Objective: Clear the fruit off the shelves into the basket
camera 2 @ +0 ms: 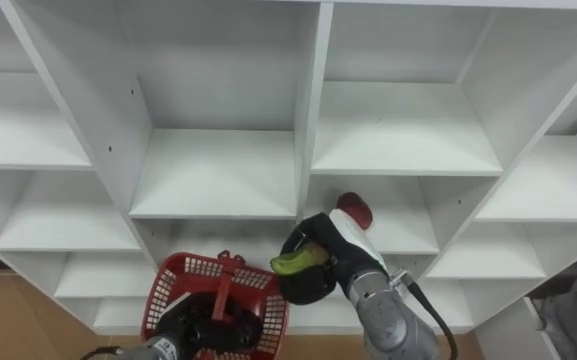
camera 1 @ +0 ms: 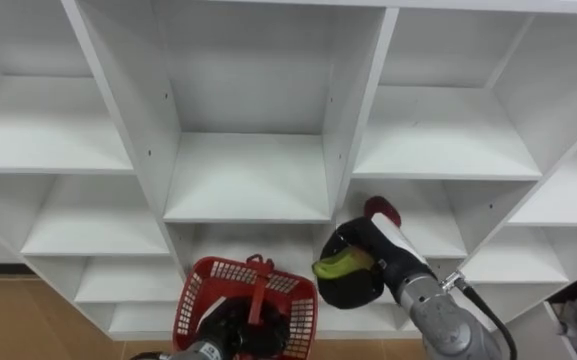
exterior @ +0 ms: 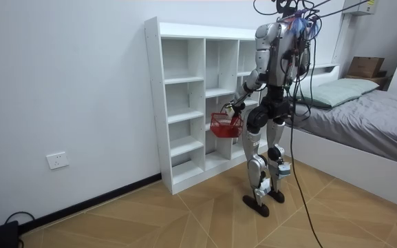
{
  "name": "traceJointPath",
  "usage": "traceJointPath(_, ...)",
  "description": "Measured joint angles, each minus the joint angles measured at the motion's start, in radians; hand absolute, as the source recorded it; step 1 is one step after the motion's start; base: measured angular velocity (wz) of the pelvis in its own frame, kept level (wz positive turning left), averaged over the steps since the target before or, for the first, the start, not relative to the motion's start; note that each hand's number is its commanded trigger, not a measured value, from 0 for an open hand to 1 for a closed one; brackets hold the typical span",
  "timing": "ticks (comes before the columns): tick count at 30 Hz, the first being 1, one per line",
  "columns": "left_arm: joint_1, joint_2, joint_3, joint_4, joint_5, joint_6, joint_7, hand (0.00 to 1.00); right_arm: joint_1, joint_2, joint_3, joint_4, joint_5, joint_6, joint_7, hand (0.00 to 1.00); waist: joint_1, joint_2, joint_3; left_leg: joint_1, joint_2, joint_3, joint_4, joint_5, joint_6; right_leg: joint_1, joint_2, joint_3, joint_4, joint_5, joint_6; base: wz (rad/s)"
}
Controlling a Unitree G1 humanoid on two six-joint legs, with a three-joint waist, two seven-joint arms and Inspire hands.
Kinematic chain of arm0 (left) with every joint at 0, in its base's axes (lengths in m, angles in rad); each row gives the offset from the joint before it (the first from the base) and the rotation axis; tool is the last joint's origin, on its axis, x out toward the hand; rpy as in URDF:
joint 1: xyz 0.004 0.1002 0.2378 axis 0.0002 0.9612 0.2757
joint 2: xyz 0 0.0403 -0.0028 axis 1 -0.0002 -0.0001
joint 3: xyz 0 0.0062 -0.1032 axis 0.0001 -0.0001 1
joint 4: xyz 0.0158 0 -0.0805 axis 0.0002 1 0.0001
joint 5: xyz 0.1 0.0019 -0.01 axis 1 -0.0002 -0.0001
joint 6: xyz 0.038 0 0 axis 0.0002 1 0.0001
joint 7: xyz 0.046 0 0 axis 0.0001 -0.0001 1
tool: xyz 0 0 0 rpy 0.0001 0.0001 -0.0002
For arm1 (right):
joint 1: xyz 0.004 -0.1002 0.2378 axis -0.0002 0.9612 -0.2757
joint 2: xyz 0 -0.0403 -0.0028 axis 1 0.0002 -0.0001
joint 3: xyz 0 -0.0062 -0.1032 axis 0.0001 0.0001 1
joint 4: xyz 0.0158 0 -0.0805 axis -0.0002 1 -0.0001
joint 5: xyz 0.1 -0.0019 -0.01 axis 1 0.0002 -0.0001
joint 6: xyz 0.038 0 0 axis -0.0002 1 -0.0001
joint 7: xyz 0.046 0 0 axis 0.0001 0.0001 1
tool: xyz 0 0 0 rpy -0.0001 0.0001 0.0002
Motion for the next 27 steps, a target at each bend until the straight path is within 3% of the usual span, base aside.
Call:
traceJointPath(4,0.000,-0.003,0.000,0.000,0.000,0.000,0.013,1.00,0.000,0.000,0.001,0.017,-0.001,0.000,0.001,1.00,0.001,0.005,0.0030,0.000,0.000,0.002,0.000,0.000,-0.001,-0.004,0.001,0.002,0.000,0.000,0.000,-0.01)
traceJointPath(27,-0.004,-0.006,-0.002,-0.040,-0.042,0.000,0.073,1.00,0.000,-0.016,0.051,0.027,0.002,0.000,-0.004,1.00,0.003,0.013,0.0000,0.000,0.002,0.021,-0.009,0.000,-0.001,-0.016,0.004,0.024,0.001,0.000,0.000,-0.03)
